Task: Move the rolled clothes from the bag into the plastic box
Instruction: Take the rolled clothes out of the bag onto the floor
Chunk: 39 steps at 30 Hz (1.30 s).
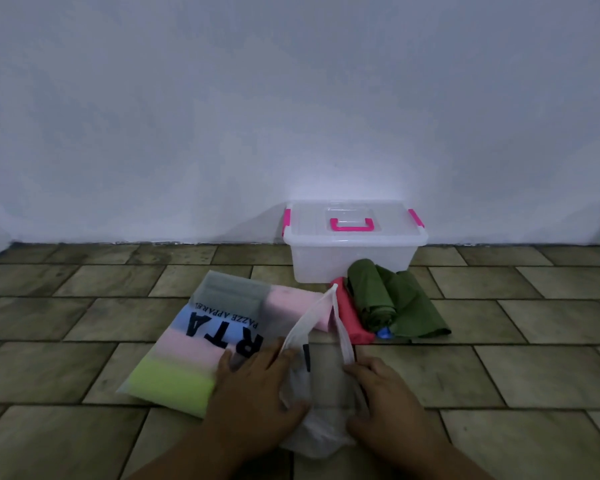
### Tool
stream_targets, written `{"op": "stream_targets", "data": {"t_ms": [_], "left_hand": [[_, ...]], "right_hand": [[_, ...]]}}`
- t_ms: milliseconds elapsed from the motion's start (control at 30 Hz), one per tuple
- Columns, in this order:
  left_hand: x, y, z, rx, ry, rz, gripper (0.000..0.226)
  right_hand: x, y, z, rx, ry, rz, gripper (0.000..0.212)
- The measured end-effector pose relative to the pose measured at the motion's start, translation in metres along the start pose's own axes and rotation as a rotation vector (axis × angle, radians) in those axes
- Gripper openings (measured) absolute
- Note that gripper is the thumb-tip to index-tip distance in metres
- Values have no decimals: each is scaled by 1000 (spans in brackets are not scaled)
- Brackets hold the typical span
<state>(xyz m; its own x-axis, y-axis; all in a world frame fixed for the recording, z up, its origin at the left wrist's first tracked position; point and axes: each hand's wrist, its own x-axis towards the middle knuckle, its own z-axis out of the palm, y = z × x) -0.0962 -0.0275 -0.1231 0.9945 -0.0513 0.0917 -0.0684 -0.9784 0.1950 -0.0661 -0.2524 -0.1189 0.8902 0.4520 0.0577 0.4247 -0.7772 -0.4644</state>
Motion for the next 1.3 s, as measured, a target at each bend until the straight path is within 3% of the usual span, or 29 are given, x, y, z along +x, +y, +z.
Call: {"op": "stream_targets", "data": {"t_ms": [100, 200, 333, 467, 600, 733, 900, 1033, 1300], "left_hand": [[21, 15, -7, -64, 111, -9, 80], [64, 21, -22, -37, 104, 18, 96], [119, 6, -41, 118, -125, 0, 101], [143, -9, -48, 49, -328, 31, 77], [142, -24, -45, -52, -261, 18, 65], [131, -33, -42, -168, -227, 6, 69], [108, -33, -41, -65, -171, 115, 64], [93, -40, -27, 72, -151, 132, 57], [89, -40, -17, 55, -123, 121, 64]], "right_hand": [[12, -10, -15, 19, 157, -40, 55], [37, -28, -29, 38, 262, -149, 38], [67, -32, -31, 2, 98, -212, 28], [88, -20, -27, -111, 68, -100, 40], [101, -17, -13, -142, 69, -81, 54], [114, -22, -6, -149, 73, -43, 46], [124, -29, -4, -258, 18, 11, 43], [123, -31, -1, -307, 91, -18, 46], [81, -28, -17, -102, 263, -128, 39]]}}
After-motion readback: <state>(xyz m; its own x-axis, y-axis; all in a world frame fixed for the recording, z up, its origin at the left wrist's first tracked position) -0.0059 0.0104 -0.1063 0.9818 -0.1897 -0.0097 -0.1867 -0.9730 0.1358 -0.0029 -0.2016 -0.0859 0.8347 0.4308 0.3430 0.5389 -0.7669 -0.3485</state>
